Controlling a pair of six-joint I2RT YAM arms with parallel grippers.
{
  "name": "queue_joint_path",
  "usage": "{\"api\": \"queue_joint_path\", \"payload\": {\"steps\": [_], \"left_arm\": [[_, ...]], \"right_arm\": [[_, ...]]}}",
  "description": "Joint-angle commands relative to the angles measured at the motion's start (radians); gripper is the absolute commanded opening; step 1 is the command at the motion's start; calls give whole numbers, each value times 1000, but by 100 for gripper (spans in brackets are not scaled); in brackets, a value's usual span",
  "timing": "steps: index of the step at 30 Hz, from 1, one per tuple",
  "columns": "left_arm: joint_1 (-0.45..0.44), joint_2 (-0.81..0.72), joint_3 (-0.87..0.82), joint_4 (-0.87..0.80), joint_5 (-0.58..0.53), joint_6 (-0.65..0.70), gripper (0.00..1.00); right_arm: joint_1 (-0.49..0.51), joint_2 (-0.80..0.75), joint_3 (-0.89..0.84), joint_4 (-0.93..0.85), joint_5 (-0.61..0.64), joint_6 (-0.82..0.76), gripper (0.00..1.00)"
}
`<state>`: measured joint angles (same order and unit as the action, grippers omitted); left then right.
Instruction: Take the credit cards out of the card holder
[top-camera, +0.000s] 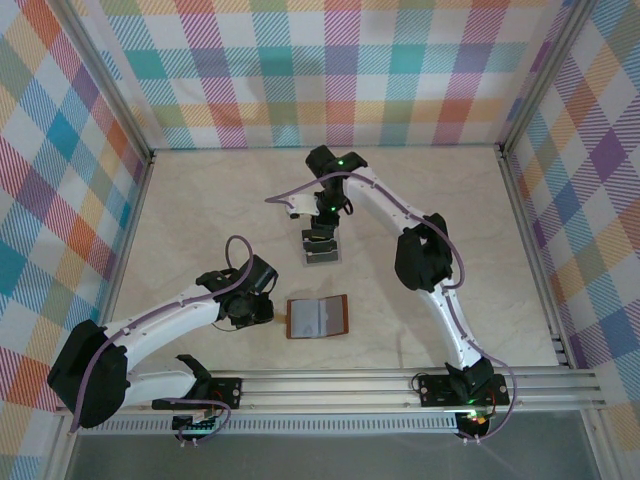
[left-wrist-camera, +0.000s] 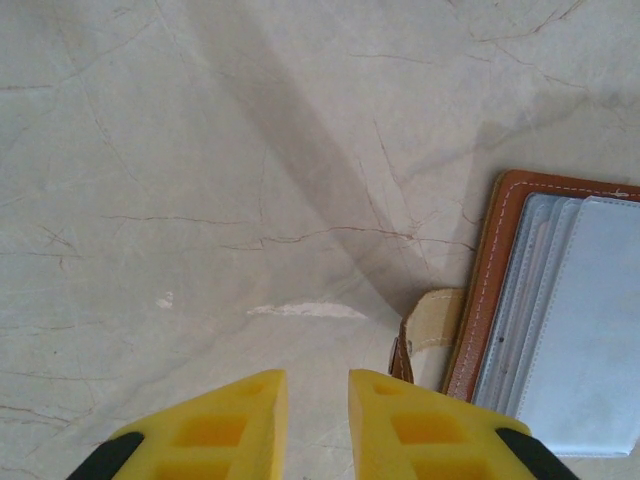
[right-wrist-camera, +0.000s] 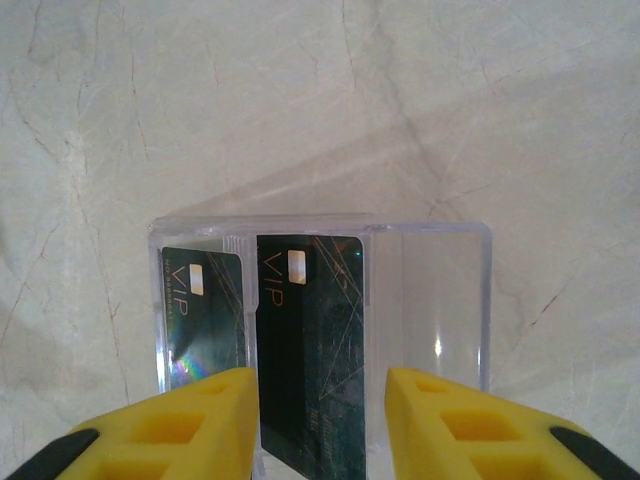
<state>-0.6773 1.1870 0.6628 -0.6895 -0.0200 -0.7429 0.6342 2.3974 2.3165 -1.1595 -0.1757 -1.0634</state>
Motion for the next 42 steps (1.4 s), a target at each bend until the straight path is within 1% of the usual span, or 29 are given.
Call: {"api": "queue_joint_path", "payload": {"steps": [1, 11, 17, 24, 32, 35, 42], "left_arm": [[11, -5, -9, -23, -4, 14, 24], [13, 11, -5, -18, 3, 19, 24], [13, 8, -6, -18, 5, 18, 24], [13, 6, -6, -16, 6, 18, 24], [13, 6, -11, -12, 7, 19, 24], [13, 9, -12, -10, 9, 19, 24], [13, 6, -15, -9, 9, 17, 24]], "right_arm": [[2, 35, -8, 1, -22, -22, 40], [4, 65, -8, -21, -41, -18, 40], [4, 65, -6, -43, -56, -14, 37], [5, 49, -7, -47, -67, -10, 29], [9, 34, -5, -58, -76, -13, 14], [10, 33, -5, -60, -74, -14, 11], [12, 18, -3, -66, -69, -14, 8]]}}
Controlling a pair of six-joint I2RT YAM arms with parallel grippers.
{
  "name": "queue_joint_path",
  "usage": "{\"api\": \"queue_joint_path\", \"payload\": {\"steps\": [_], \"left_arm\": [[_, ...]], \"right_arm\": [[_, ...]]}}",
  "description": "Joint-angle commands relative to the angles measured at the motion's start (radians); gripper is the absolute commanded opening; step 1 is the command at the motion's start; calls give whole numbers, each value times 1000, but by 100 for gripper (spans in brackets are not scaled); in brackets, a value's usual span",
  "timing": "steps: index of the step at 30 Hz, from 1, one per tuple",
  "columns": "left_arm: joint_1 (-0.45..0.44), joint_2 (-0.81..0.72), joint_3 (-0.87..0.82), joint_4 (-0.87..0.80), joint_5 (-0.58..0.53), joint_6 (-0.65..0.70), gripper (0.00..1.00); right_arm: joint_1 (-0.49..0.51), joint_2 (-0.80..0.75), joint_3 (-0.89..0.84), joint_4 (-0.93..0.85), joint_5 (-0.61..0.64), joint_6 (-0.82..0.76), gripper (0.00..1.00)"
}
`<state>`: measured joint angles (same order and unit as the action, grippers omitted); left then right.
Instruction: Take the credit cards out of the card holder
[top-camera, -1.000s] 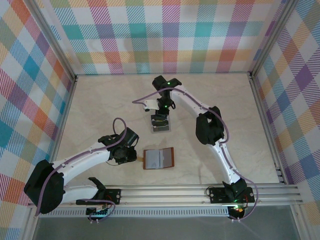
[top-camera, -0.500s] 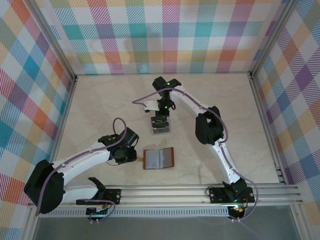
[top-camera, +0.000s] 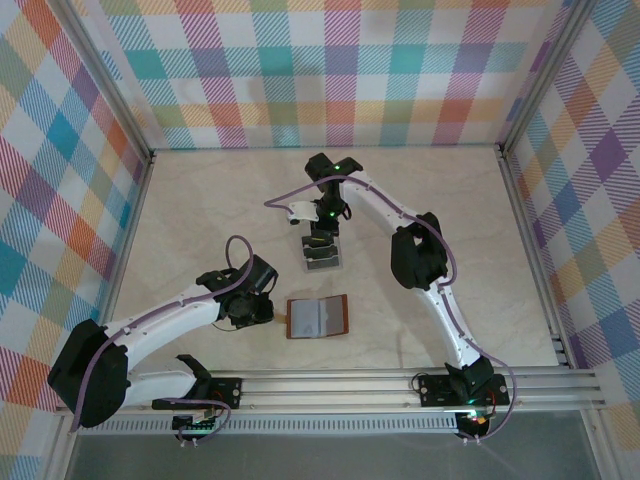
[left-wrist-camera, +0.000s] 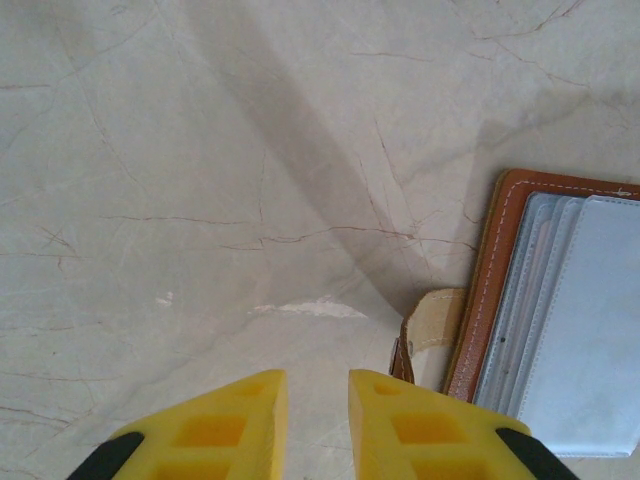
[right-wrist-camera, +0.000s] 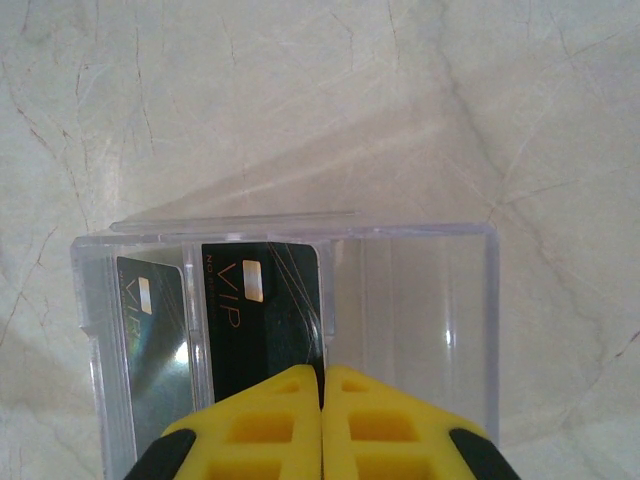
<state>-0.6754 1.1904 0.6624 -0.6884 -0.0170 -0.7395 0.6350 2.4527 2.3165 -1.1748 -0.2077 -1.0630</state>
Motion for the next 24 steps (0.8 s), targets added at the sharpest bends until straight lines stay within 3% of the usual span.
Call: {"api": "queue_joint_path", "payload": {"steps": [1, 24], "left_arm": [[11, 3, -14, -10, 6, 14, 24], [11, -8, -16, -8, 11, 12, 24]], "right_arm": [[11, -41, -3, -51, -38, -15, 7], [14, -90, -2, -71, -22, -20, 1]]}}
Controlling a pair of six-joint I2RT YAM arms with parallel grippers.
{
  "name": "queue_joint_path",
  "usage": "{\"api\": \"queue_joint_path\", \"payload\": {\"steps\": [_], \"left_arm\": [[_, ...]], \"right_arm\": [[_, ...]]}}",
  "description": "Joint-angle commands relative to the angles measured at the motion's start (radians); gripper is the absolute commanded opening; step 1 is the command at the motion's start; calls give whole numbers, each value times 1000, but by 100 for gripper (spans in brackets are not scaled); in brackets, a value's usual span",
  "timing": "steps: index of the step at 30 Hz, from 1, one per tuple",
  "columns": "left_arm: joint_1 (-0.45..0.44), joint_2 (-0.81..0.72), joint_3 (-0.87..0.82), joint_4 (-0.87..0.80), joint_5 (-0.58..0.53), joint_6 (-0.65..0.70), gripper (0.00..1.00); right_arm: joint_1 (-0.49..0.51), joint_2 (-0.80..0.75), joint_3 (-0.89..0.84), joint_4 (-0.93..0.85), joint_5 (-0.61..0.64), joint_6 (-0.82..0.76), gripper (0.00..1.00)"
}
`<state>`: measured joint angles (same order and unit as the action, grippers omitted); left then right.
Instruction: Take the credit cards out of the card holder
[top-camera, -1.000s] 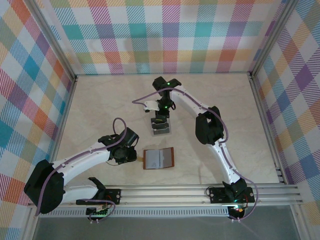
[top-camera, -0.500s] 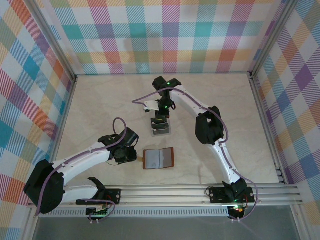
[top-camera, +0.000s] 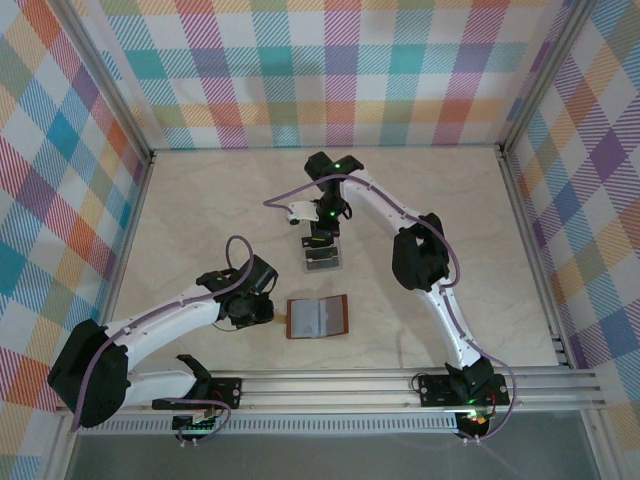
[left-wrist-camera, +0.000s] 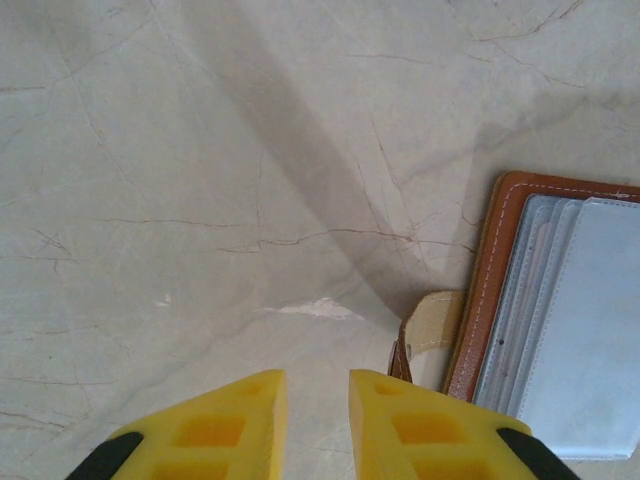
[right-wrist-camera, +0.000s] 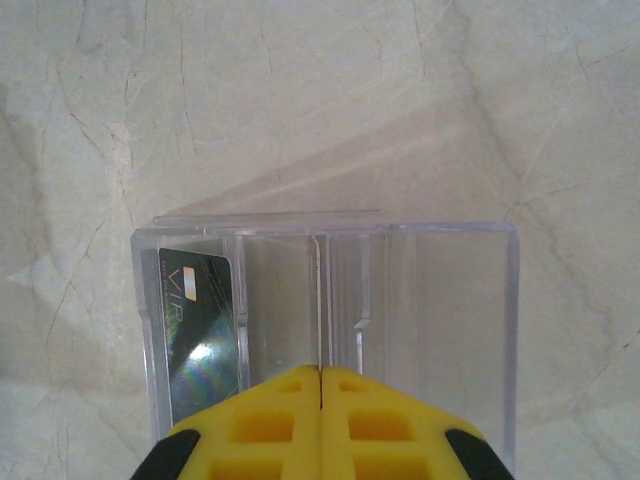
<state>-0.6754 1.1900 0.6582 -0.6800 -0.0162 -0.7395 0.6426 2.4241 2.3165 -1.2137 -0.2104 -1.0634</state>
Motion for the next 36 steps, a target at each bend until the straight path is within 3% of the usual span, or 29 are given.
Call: {"api": "queue_joint_path", "payload": {"steps": [1, 25, 36], "left_arm": [[11, -6, -12, -16, 10, 13, 24], [11, -44, -21, -15, 21, 8, 25], [11, -56, -26, -13, 27, 11, 25]], "right_arm": [[7, -66, -2, -33, -20, -18, 1], [32, -148, -6, -132, -25, 9, 0], [40, -169, -87, -121, -28, 39, 0]]}}
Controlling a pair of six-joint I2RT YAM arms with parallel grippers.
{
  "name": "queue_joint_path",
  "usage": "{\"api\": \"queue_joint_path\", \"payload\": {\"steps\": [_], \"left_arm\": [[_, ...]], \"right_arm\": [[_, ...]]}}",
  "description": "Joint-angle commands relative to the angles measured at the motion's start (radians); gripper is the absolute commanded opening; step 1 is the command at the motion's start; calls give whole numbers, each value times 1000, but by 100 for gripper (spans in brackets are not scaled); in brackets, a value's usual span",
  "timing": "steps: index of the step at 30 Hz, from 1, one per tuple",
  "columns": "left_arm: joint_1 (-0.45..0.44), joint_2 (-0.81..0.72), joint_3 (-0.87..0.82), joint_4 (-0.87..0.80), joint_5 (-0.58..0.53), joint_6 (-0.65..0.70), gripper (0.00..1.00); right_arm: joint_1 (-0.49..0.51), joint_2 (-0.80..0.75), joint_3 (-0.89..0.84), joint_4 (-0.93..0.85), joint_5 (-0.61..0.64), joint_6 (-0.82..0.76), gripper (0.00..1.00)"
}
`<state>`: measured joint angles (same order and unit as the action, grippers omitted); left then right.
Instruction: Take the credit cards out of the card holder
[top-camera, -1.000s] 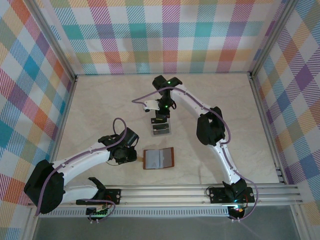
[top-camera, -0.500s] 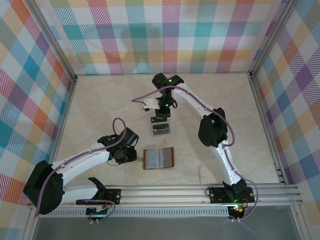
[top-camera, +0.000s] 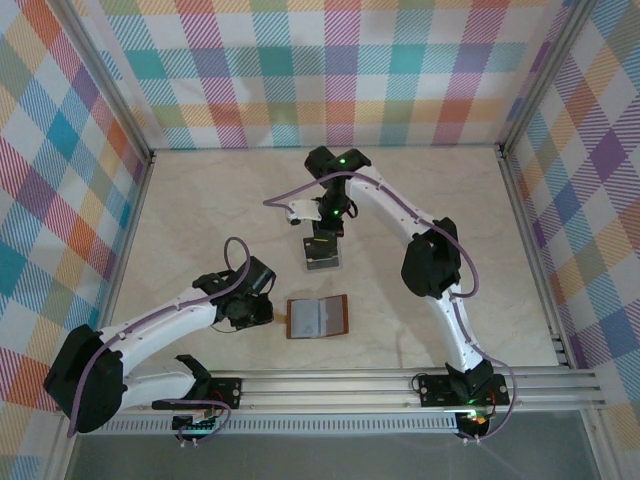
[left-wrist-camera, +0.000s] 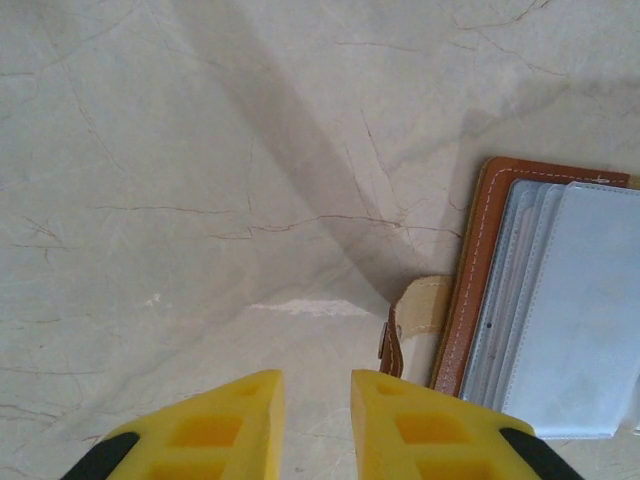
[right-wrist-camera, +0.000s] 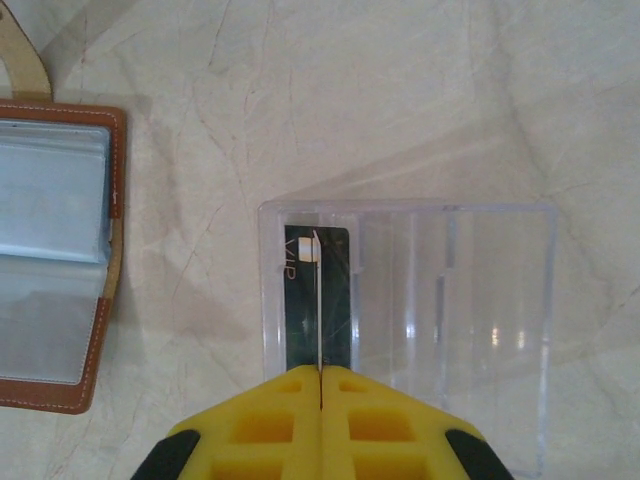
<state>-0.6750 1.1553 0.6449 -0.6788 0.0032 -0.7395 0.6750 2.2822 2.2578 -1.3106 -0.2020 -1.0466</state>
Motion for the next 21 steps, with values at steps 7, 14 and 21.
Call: {"api": "queue_joint_path", "payload": {"steps": [7, 14, 21], "left_arm": [[11, -22, -13, -21, 4, 13, 25], [11, -32, -21, -25, -2, 9, 25], [11, -28, -18, -25, -3, 8, 25]], "right_arm": [[8, -5, -78, 9, -51, 36, 0], [6, 2, -128, 59, -66, 43, 0], [6, 7, -100, 46, -67, 46, 0]]}}
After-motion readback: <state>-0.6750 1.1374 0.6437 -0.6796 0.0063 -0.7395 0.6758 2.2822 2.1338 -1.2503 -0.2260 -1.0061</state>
